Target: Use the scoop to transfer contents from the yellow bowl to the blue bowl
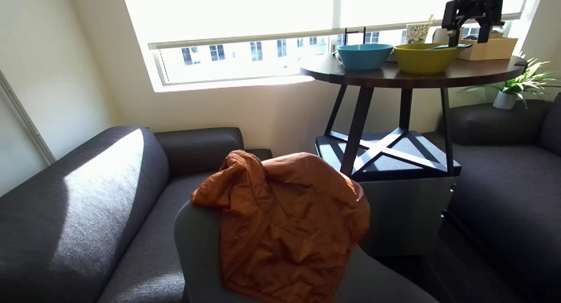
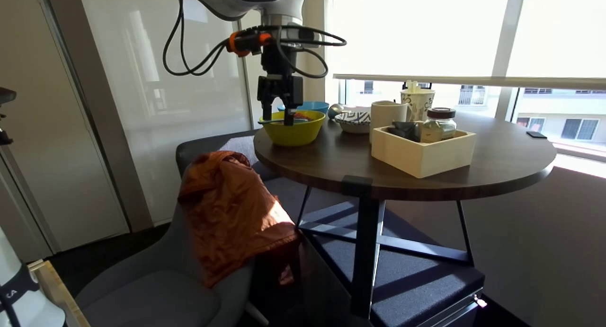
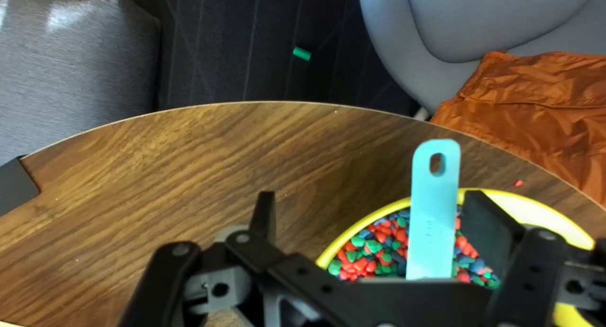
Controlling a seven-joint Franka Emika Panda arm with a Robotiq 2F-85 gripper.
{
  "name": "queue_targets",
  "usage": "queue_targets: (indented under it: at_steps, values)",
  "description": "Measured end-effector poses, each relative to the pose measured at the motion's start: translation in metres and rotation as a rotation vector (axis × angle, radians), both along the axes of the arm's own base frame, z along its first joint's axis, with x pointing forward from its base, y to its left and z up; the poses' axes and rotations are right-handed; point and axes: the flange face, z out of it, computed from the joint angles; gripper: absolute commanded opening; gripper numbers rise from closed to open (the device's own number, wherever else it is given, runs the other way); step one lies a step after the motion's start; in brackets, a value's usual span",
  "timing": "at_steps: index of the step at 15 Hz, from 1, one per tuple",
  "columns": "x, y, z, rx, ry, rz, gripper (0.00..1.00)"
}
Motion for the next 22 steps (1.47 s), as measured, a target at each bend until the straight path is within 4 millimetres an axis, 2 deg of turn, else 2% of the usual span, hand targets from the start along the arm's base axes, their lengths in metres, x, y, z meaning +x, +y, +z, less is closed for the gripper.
queue_targets:
  at_steps: [5,13,22]
  values:
    - [0.002,0.007,-0.003,-0.005,-0.003,0.009,1.00]
    - [0.001,0.004,-0.004,-0.053,0.012,-0.014,1.00]
    - [0.003,-0.016,-0.006,-0.198,0.011,-0.057,1.00]
